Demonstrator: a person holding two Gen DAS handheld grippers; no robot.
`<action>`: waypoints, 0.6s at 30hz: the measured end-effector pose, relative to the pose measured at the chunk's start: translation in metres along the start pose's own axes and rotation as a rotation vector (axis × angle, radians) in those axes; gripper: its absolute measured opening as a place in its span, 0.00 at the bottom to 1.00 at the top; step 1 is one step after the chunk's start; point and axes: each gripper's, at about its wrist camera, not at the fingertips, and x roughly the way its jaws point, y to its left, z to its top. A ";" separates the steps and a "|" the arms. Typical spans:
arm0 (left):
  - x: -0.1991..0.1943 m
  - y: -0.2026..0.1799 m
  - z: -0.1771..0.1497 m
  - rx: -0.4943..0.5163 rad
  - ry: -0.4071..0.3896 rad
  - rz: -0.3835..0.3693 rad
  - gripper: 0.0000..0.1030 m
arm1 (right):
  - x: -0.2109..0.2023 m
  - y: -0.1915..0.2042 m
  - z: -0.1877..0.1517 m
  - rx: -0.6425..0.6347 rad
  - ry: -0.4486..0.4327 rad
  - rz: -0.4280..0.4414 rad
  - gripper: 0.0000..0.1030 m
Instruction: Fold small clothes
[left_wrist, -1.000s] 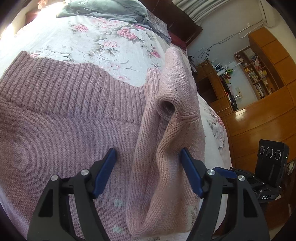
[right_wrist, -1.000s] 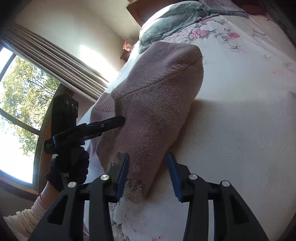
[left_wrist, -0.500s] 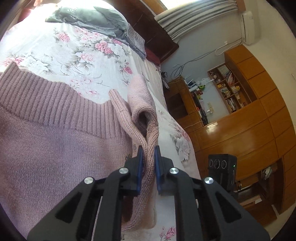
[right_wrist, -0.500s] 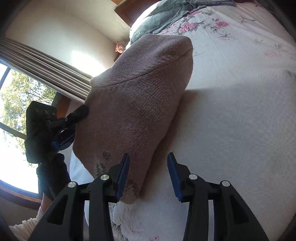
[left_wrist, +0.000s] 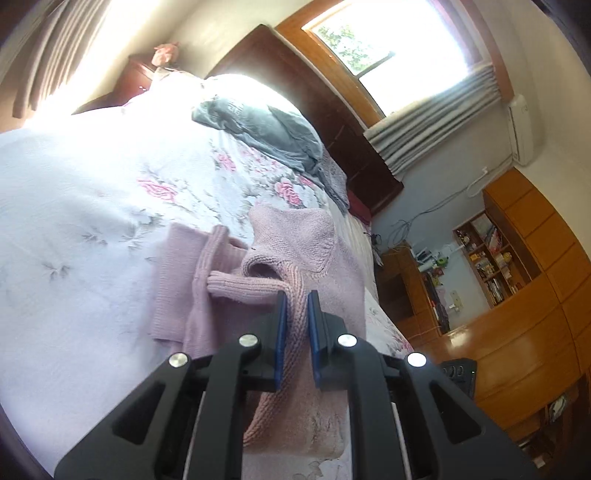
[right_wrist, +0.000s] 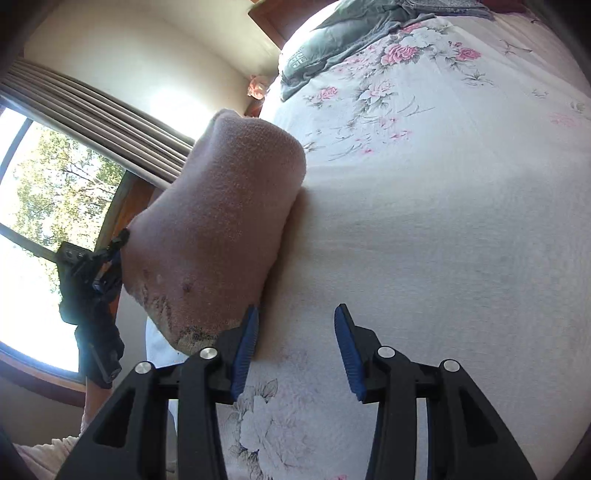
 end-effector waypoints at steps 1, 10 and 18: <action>0.001 0.012 -0.003 -0.017 0.016 0.008 0.09 | 0.004 0.006 0.001 -0.011 0.008 0.007 0.43; 0.021 0.058 -0.028 0.017 0.092 0.158 0.12 | 0.063 0.067 -0.016 -0.100 0.130 0.057 0.51; -0.004 0.037 -0.043 0.122 0.127 0.213 0.45 | 0.100 0.063 -0.038 -0.073 0.210 0.022 0.57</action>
